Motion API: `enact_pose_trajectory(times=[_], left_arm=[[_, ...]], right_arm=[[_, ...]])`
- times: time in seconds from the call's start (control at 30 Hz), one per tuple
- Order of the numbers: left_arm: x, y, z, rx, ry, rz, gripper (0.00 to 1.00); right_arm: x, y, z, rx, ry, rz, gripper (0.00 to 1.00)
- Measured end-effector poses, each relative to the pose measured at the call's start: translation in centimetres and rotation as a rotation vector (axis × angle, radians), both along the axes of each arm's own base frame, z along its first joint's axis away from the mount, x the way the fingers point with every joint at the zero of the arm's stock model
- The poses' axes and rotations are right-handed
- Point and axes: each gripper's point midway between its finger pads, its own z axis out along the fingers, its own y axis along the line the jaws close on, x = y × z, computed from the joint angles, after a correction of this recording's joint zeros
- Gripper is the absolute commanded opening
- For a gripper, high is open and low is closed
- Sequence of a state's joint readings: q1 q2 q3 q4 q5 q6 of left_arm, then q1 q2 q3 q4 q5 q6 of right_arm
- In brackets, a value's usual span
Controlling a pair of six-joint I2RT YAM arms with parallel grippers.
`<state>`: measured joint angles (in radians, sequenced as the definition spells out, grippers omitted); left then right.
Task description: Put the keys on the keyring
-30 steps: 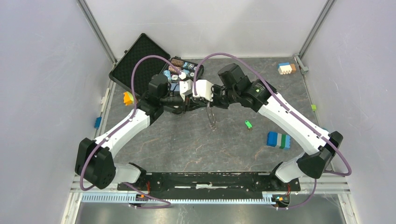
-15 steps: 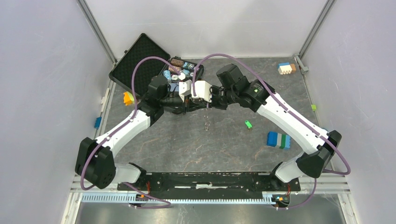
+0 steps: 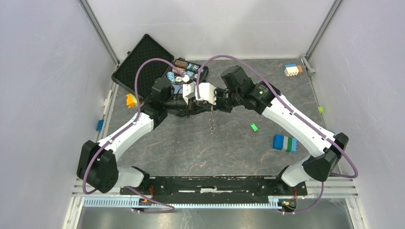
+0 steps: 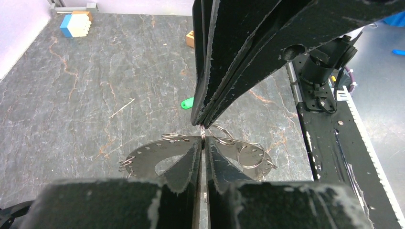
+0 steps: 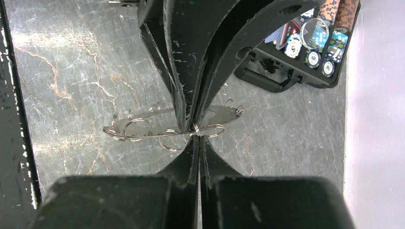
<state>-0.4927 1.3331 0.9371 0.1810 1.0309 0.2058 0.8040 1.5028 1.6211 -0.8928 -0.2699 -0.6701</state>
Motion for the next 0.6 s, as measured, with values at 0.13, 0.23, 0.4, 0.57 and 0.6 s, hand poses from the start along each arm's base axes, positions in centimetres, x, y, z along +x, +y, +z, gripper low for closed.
enact_pose_trajectory(times=[0.13, 0.23, 0.4, 0.57, 0.6], left_arm=[[0.01, 0.02, 0.01, 0.0, 0.0, 0.0, 0.18], [-0.02, 0.04, -0.01, 0.001, -0.001, -0.001, 0.23], [-0.07, 0.38, -0.1, 0.01, -0.002, 0.005, 0.21], [-0.15, 0.43, -0.2, 0.014, 0.005, 0.004, 0.11], [-0.17, 0.44, -0.2, 0.014, 0.005, 0.004, 0.09]], right_arm=[[-0.05, 0.03, -0.07, 0.001, 0.004, 0.001, 0.0], [-0.11, 0.08, -0.16, 0.003, 0.008, 0.003, 0.0], [-0.12, 0.27, -0.35, 0.009, 0.01, 0.008, 0.0], [-0.18, 0.38, -0.42, 0.013, 0.013, 0.012, 0.0], [-0.18, 0.38, -0.46, 0.012, 0.014, 0.012, 0.0]])
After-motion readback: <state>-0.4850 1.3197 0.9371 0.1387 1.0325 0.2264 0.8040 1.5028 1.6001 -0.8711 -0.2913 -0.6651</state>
